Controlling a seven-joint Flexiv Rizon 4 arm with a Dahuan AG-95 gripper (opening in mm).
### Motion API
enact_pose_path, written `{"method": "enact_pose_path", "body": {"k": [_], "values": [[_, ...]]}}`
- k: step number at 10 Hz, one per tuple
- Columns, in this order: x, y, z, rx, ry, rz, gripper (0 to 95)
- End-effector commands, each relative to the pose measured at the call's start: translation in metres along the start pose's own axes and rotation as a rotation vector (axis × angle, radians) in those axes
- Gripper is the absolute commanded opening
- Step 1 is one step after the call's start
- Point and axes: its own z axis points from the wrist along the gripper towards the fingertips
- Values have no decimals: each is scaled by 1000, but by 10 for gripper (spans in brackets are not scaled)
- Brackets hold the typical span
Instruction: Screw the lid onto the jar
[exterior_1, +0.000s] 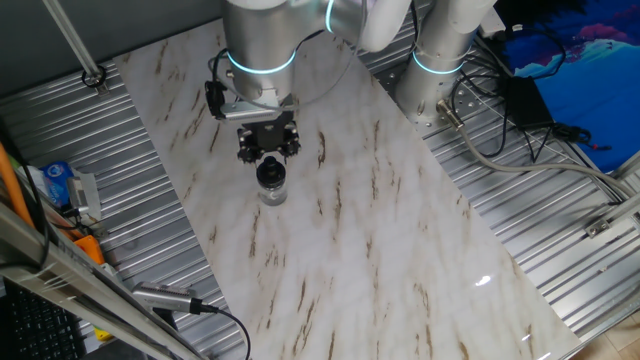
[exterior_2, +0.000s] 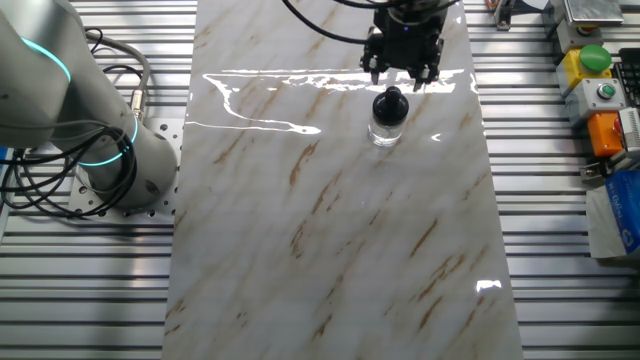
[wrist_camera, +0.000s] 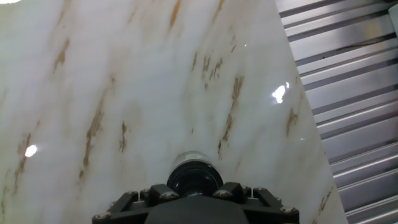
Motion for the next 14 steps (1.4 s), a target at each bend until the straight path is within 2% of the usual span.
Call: {"method": "enact_pose_path", "body": {"k": [1, 11, 12, 13, 14], "values": [[1, -1, 3, -9, -2, -5, 570], [7, 1, 21, -21, -9, 42, 570], [8, 1, 22, -20, -9, 47, 380], [8, 1, 22, -19, -7, 55, 380], [8, 1, 23, -19, -6, 68, 190]]}}
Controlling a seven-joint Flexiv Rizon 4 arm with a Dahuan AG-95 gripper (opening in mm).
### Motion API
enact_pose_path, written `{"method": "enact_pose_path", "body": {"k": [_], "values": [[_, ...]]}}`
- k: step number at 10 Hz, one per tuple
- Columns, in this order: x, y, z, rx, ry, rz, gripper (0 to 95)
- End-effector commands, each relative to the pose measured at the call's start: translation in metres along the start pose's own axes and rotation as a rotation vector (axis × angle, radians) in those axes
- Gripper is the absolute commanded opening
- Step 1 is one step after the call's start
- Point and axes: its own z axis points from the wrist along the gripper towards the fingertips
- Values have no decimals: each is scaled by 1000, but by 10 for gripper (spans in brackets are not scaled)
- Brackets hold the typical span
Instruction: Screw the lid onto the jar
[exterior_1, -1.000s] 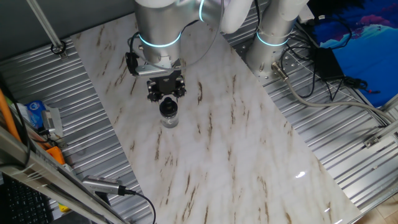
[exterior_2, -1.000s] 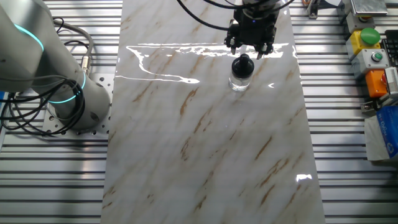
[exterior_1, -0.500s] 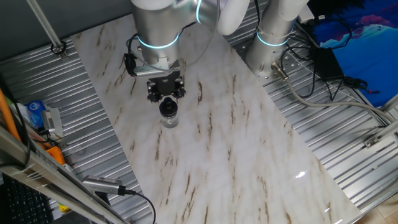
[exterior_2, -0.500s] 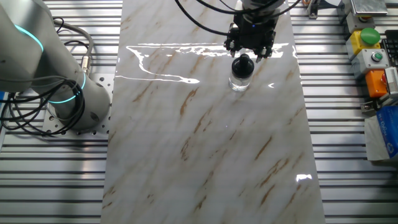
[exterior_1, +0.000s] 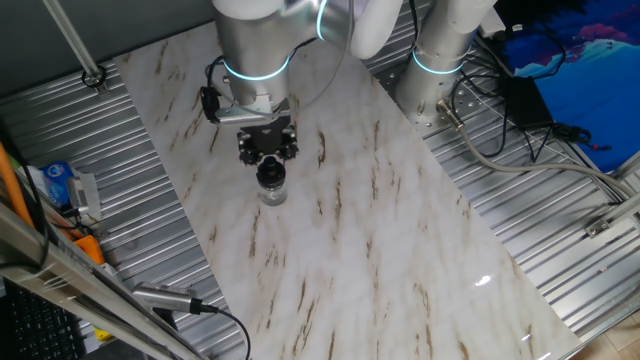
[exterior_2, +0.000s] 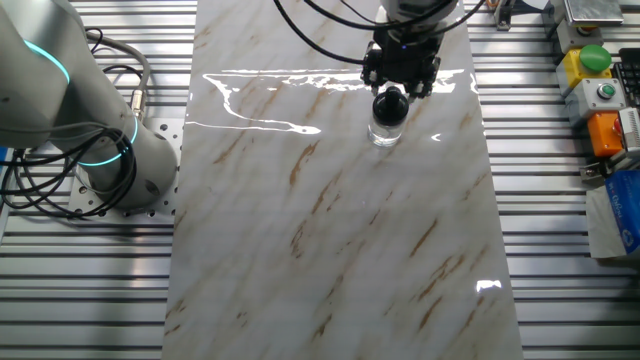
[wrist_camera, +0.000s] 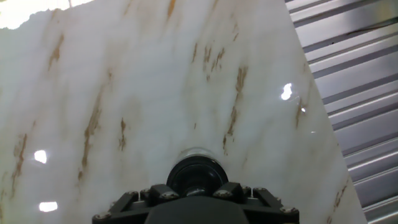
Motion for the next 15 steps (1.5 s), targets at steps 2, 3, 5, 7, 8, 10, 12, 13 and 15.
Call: {"method": "enact_pose_path", "body": {"k": [2, 3, 5, 7, 8, 10, 12, 13, 15], "values": [[2, -1, 5, 8, 0, 64, 0], [2, -2, 7, 10, -1, 98, 0], [3, -2, 10, 16, -6, 175, 0], [3, -3, 10, 32, -11, 284, 0], [3, -2, 10, 43, -19, 369, 0], [3, -2, 9, 52, -33, 589, 0], [5, -1, 8, 56, -49, 817, 0], [7, 0, 6, 49, -70, 912, 0], [9, 2, 3, 17, -107, 1118, 0]]}}
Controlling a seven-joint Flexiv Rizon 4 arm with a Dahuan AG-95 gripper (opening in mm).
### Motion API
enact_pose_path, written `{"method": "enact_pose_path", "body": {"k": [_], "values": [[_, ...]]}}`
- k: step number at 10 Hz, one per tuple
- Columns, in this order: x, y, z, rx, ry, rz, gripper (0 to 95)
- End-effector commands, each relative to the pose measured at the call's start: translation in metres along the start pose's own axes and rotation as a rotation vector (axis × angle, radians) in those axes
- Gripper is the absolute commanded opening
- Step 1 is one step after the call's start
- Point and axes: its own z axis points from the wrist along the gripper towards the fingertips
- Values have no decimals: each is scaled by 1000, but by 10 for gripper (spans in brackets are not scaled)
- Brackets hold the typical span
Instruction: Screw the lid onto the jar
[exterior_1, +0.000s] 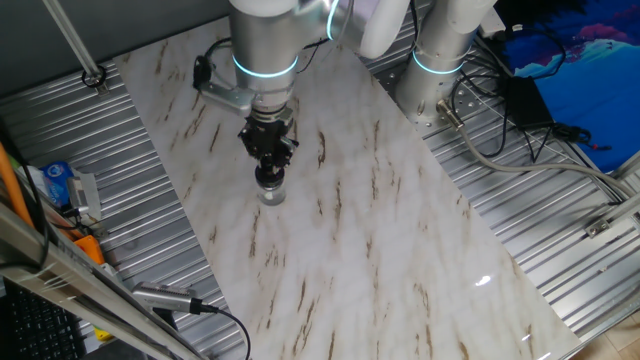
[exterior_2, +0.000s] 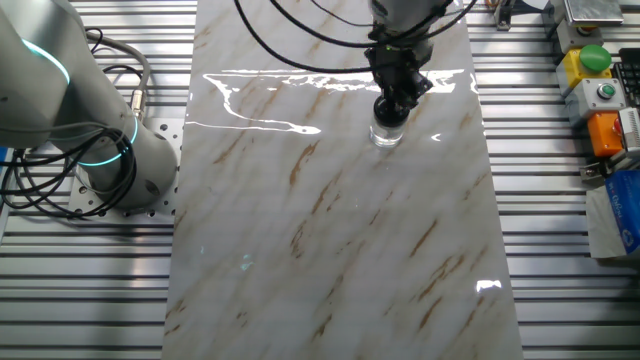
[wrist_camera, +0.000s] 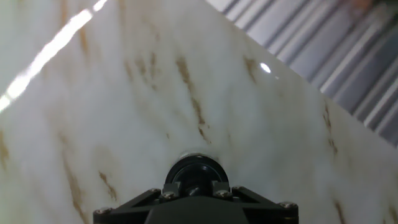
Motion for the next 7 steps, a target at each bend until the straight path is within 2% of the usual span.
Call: {"method": "enact_pose_path", "body": {"k": [1, 2, 4, 5, 6, 7], "values": [[5, 1, -4, -11, -41, 447, 0], [6, 1, -4, 16, -53, 488, 0], [6, 0, -2, 30, -66, 522, 0], [6, 0, -2, 34, -65, 521, 0], [5, -1, -2, 46, -63, 471, 0], [5, -1, -2, 52, -60, 378, 380]]}}
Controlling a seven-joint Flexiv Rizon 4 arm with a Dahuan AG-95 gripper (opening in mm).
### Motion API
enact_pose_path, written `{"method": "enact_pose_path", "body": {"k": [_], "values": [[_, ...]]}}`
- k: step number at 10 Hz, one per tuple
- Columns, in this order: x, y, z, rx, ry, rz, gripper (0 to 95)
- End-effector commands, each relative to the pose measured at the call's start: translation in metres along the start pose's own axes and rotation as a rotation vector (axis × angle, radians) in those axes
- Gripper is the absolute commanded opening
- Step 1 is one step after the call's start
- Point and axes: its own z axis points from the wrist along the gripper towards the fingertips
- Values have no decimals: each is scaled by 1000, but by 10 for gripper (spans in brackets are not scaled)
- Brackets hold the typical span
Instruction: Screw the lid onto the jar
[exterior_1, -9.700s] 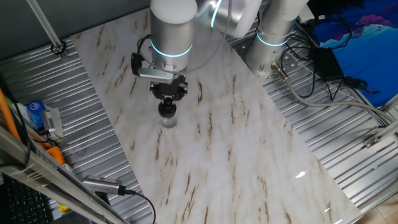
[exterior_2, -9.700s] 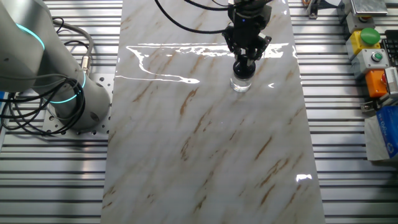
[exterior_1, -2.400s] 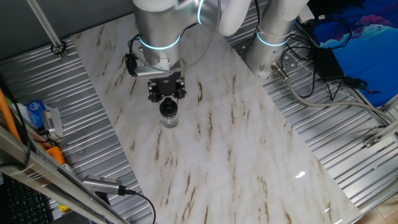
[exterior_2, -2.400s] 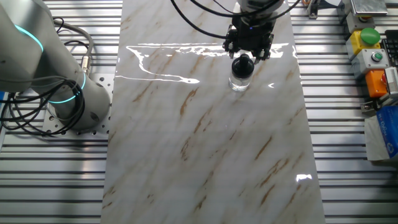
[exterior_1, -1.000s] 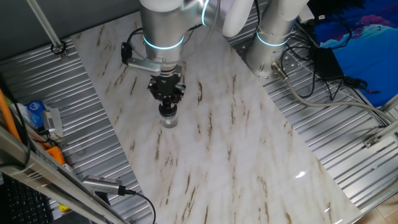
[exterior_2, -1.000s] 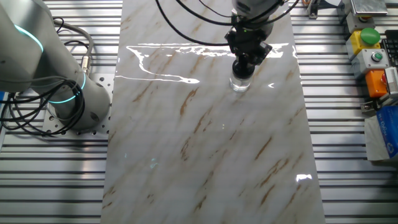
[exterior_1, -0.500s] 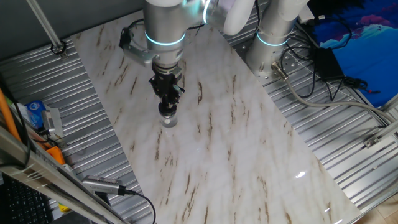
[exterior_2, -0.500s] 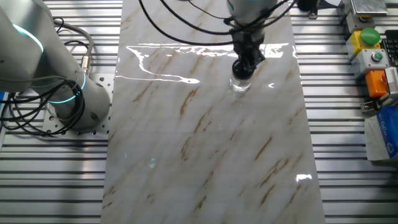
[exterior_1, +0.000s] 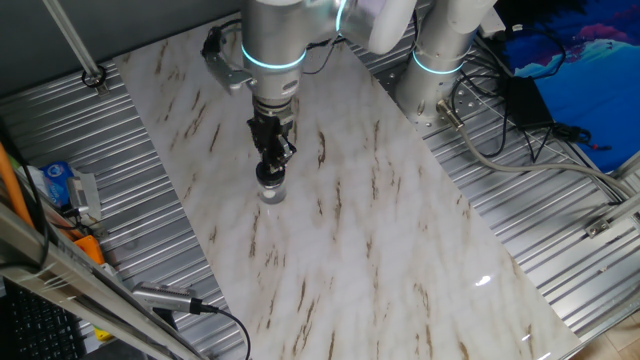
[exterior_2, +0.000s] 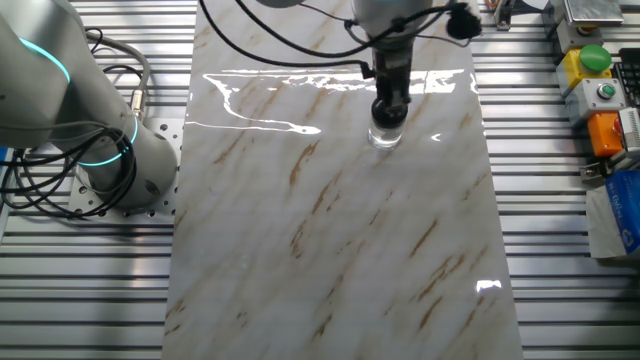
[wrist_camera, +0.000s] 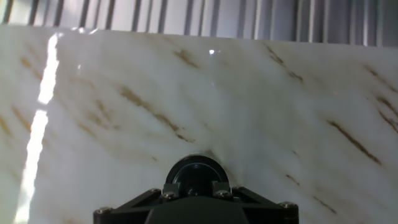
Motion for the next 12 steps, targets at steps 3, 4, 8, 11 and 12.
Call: {"method": "enact_pose_path", "body": {"k": [3, 4, 8, 11, 12], "values": [[-2, -1, 1, 21, -13, -267, 760], [-2, -1, 1, 15, -11, -374, 760], [-1, 0, 1, 20, 10, -991, 760], [0, 0, 1, -28, -6, -1441, 760], [0, 0, 1, -47, -2, -1560, 760]]}}
